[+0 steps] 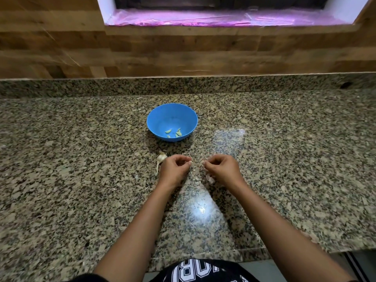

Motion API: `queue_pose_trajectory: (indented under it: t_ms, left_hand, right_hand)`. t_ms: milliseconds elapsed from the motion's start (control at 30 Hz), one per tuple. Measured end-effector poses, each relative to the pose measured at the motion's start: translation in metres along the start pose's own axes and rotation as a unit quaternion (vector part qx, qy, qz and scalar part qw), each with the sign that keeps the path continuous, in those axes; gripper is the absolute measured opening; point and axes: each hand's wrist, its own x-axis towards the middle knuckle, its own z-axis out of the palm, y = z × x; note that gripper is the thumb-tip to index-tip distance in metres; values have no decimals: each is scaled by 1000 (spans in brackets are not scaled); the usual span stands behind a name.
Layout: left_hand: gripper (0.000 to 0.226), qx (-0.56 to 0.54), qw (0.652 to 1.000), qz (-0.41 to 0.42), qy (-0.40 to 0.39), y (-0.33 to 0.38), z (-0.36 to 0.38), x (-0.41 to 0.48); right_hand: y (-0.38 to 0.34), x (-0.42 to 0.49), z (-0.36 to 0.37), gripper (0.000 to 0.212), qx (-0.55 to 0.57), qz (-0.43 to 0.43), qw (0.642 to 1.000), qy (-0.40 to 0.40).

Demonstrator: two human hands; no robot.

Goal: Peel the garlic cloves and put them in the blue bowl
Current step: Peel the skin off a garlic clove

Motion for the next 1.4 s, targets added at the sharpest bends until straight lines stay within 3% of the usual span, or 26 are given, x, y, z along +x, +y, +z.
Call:
queue_pose_trajectory:
  t_ms: [267,500,567,633,700,800,967,1100,1200,1400]
  left_hand:
    - [18,183,980,83,-1,19,53,38]
    - [32,182,971,143,66,-1,32,1]
    - [46,208,962,163,62,-9,20,-17]
    - [73,302,942,144,30,-16,12,-34]
    - [99,432,896,101,-6,-24,11,-48]
    - [110,532,845,58,-17,-30,20,-49]
    - [96,524,851,30,-7,-15,26,-2]
    - [67,505,855,115,-13,-20,29,-8]
    - [51,433,884,175,-21,-32,30,-34]
    - [33,371,904,198,81,-36,33,-68]
  right_hand:
    - [14,8,-18,29,91,64,990,90]
    - [20,7,-18,26,62,55,993,86]
    - [21,8,-15,26,63,59,993,82]
    - [21,9,-10,26,80,68,991,81]
    - [20,9,-5,25,100,76,989,82]
    - [17,8,0,26,129,80,985,80]
    - [15,1,-1,26,154,72,984,55]
    - [16,-6,-7,23,139,66,987,45]
    - [19,-11,-10,22,144,68,987,26]
    - [21,-20,-7,19,137,69,988,-7]
